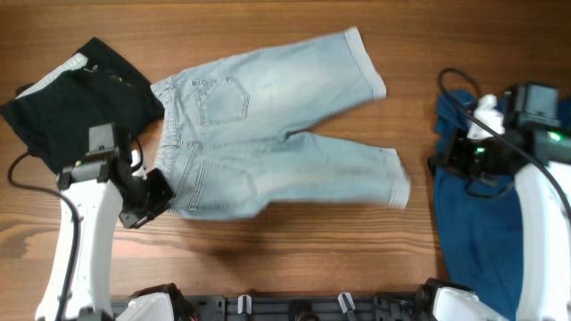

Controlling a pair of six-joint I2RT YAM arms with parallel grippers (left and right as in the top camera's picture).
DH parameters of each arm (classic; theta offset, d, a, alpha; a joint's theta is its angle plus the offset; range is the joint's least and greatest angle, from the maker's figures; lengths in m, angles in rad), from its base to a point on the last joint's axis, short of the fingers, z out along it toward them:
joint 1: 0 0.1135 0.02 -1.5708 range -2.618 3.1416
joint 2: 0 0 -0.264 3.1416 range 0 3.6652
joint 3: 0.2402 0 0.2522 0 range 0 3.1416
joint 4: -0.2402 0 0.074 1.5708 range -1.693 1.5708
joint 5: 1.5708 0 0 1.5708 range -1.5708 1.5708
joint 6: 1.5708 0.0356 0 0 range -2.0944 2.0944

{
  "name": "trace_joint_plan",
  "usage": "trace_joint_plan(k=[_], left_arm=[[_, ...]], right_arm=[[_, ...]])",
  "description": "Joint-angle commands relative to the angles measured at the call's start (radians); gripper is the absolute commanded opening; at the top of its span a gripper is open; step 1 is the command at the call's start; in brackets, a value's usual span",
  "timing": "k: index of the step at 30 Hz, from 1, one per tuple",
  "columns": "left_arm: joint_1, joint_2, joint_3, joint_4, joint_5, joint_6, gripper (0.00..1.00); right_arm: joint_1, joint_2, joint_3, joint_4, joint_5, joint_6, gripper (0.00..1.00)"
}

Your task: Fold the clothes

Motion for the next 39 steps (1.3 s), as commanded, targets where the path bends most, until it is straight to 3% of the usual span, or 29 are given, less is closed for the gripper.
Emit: trace_joint_plan(k=[1,5,8,9,11,13,15,17,19,20,22,24,25,26,27,29,32,38,39], left_arm=[[0.007,-0.116,0.06,-0.05,0.064,-0.025,0.04],[0.007,-0.202,0.129,-0.102,0.11,-0.024,0.04],[0.007,-0.232,0.129,-0.098,0.101,-0.024,0.04],[0.007,-0.231,0.129,-0.097,0.098,-0.024,0.04],[0.007,-0.22,0.129,-0.085,0.098,-0.024,0.04],[0.007,-0.201,0.129,-0.062,0.098,-0.024,0.04],[0.007,-0.188,0.129,-0.05,0.098,-0.024,0.04],[0.007,-0.178,0.129,-0.045,0.098,-0.024,0.04],[0.007,-0.167,0.129,-0.037,0.098,-0.024,0.04],[0.007,-0.16,0.129,-0.033,0.098,-0.024,0.04],[0.007,-0.151,0.129,-0.032,0.098,-0.024,0.04],[0.007,-0.144,0.129,-0.032,0.098,-0.023,0.04],[0.007,-0.142,0.129,-0.032,0.098,-0.024,0.04],[0.007,-0.14,0.129,-0.031,0.098,-0.023,0.04],[0.007,-0.139,0.129,-0.028,0.098,-0.024,0.04],[0.007,-0.139,0.129,-0.021,0.098,-0.024,0.04],[0.007,-0.139,0.129,-0.014,0.098,-0.024,0.04],[0.007,-0.139,0.129,0.033,0.099,-0.024,0.04],[0.007,-0.139,0.129,0.044,0.099,-0.024,0.04]], right_arm=[[-0.007,-0.076,0.142,-0.019,0.068,0.076,0.04],[-0.006,-0.067,0.257,-0.004,0.072,0.103,0.04],[-0.006,-0.021,0.241,-0.053,0.072,0.093,0.08],[-0.006,0.003,0.228,-0.081,0.067,0.077,0.13],[-0.005,0.068,0.161,-0.134,0.065,0.034,0.37],[-0.005,0.134,0.04,-0.124,0.043,-0.013,0.44],[-0.005,0.198,-0.095,-0.065,-0.048,-0.066,0.44],[0.0,0.257,-0.203,0.023,-0.14,-0.117,0.35],[0.014,0.31,-0.288,0.123,-0.179,-0.111,0.33],[0.026,0.338,-0.329,0.186,-0.18,-0.095,0.39],[0.049,0.382,-0.383,0.304,-0.198,-0.072,0.41],[0.064,0.406,-0.407,0.39,-0.214,-0.067,0.66],[0.072,0.415,-0.417,0.431,-0.213,-0.053,0.67],[0.079,0.422,-0.425,0.46,-0.213,-0.053,0.66],[0.088,0.429,-0.431,0.494,-0.213,-0.037,0.57],[0.101,0.444,-0.433,0.557,-0.213,0.006,0.29],[0.113,0.464,-0.433,0.702,-0.212,0.06,0.08],[0.109,0.465,-0.418,1.111,-0.141,0.114,0.04],[0.109,0.465,-0.406,1.135,-0.141,0.115,0.09]])
